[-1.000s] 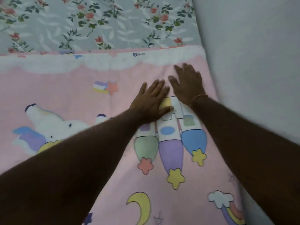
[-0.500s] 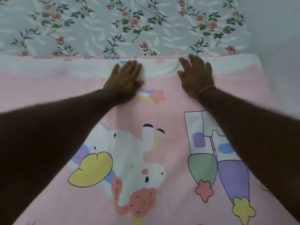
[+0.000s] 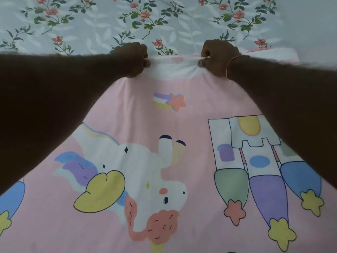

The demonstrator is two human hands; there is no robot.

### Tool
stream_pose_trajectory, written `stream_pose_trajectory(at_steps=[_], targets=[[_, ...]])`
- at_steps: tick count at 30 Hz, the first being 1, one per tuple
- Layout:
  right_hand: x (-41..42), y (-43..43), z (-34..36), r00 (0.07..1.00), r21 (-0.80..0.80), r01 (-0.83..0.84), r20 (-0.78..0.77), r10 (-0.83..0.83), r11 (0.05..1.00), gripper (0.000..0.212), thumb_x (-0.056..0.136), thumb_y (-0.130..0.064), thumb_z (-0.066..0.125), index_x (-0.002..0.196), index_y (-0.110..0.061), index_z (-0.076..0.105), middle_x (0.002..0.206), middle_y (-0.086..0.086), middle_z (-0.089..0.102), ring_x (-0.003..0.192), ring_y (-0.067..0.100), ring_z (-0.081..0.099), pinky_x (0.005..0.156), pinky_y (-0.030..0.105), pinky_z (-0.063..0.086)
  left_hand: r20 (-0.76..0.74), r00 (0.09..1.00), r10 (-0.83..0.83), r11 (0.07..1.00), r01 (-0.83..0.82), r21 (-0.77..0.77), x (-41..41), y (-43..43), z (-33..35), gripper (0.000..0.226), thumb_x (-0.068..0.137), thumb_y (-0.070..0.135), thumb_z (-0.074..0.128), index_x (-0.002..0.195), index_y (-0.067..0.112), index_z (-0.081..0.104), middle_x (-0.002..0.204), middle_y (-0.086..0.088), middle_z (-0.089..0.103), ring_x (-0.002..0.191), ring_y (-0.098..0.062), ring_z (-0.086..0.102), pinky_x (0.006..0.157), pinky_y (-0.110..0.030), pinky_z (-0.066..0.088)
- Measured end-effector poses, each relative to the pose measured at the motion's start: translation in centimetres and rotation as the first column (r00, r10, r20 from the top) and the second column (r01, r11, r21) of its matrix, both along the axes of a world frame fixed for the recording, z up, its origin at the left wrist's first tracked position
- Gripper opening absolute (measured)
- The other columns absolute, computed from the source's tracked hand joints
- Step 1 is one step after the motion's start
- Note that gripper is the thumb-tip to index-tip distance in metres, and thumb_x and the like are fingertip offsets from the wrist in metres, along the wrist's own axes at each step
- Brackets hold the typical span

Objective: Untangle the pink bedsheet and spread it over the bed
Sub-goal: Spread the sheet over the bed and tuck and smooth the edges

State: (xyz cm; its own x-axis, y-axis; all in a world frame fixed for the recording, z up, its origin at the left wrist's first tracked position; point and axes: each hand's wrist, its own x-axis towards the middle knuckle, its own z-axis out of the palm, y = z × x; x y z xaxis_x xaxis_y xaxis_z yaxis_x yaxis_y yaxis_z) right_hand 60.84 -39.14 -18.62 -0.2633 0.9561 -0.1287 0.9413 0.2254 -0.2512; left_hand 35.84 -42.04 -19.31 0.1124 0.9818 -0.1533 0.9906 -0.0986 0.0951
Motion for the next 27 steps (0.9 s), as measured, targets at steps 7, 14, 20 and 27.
stream_pose_trajectory(at_steps=[7, 14, 20, 27], targets=[[-0.2, 0.6, -0.2, 0.993, 0.097, 0.096, 0.052, -0.102, 0.991, 0.023, 0.095, -0.028, 0.05, 0.114, -0.016, 0.051, 0.12, 0.012, 0.059, 0.117, 0.036, 0.05, 0.1, 0.048, 0.032, 0.051, 0.994, 0.1, 0.99, -0.105, 0.097, 0.0, -0.2, -0.3, 0.02, 0.096, 0.023, 0.048, 0.111, 0.012, 0.053, 0.115, -0.018, 0.058, 0.108, -0.037, 0.052, 0.091, -0.044, 0.038], [0.2, -4.6, -3.9, 0.989, 0.321, 0.073, 0.097, -0.11, 0.944, 0.043, 0.093, -0.026, 0.043, 0.135, -0.018, 0.042, 0.148, 0.013, 0.034, 0.14, 0.029, 0.026, 0.115, 0.055, 0.012, 0.024, 0.971, 0.237, 0.923, -0.233, 0.306, 1.3, -3.8, -2.6, 0.047, 0.092, 0.023, 0.05, 0.134, 0.008, 0.039, 0.145, -0.022, 0.032, 0.136, -0.036, 0.025, 0.113, -0.055, 0.013], [0.5, -9.2, -4.7, 0.99, 0.121, -0.068, 0.128, 0.053, 0.99, 0.064, 0.093, -0.058, 0.029, 0.15, -0.031, 0.021, 0.16, 0.007, 0.009, 0.148, 0.024, 0.008, 0.115, 0.056, 0.005, 0.153, 0.951, -0.27, 0.962, 0.259, 0.088, 8.8, -9.8, -3.8, 0.068, 0.096, 0.053, 0.03, 0.151, 0.016, 0.014, 0.158, -0.01, 0.009, 0.146, -0.021, 0.005, 0.117, -0.045, 0.003], [6.7, -4.0, -4.1, 0.952, 0.082, 0.161, 0.249, -0.176, 0.984, 0.074, 0.089, -0.07, 0.013, 0.151, -0.032, 0.008, 0.161, 0.006, 0.003, 0.149, 0.023, 0.0, 0.117, 0.054, -0.002, 0.0, 0.965, -0.262, 0.965, 0.262, 0.023, 5.5, -5.9, -4.3, 0.077, 0.087, 0.073, 0.006, 0.151, 0.03, 0.006, 0.159, -0.004, 0.0, 0.146, -0.019, -0.003, 0.117, -0.046, 0.0]])
